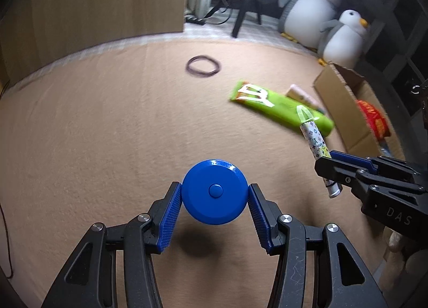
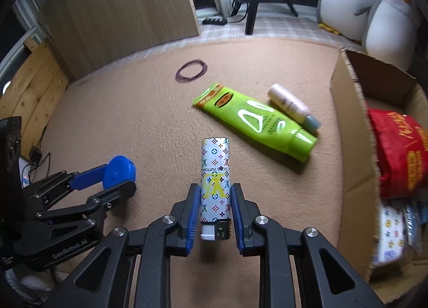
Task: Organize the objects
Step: 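Lift the blue disc with the left tool while the right tool lifts the lighter, then lower the disc and lighter into the box and open both tools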
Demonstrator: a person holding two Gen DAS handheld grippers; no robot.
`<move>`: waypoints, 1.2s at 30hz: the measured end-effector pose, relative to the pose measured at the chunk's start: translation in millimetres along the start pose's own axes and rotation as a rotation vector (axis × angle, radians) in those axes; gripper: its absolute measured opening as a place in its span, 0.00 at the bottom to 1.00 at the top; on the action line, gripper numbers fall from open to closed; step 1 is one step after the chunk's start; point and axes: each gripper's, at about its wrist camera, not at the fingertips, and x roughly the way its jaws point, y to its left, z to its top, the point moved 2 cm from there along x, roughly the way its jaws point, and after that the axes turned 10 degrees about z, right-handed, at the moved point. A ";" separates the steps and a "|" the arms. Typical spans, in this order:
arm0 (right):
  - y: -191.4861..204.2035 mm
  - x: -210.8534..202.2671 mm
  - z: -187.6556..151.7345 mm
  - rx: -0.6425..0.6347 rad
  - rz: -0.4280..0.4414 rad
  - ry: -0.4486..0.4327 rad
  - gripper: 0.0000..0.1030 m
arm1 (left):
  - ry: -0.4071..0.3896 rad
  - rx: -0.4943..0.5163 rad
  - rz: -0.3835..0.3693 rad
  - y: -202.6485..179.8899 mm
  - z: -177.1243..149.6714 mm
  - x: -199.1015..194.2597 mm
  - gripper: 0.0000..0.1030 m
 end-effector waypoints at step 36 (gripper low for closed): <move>-156.2 -152.0 -32.8 0.205 -0.211 -0.201 0.33 | -0.069 0.305 -0.279 -243.2 43.8 -38.5 0.58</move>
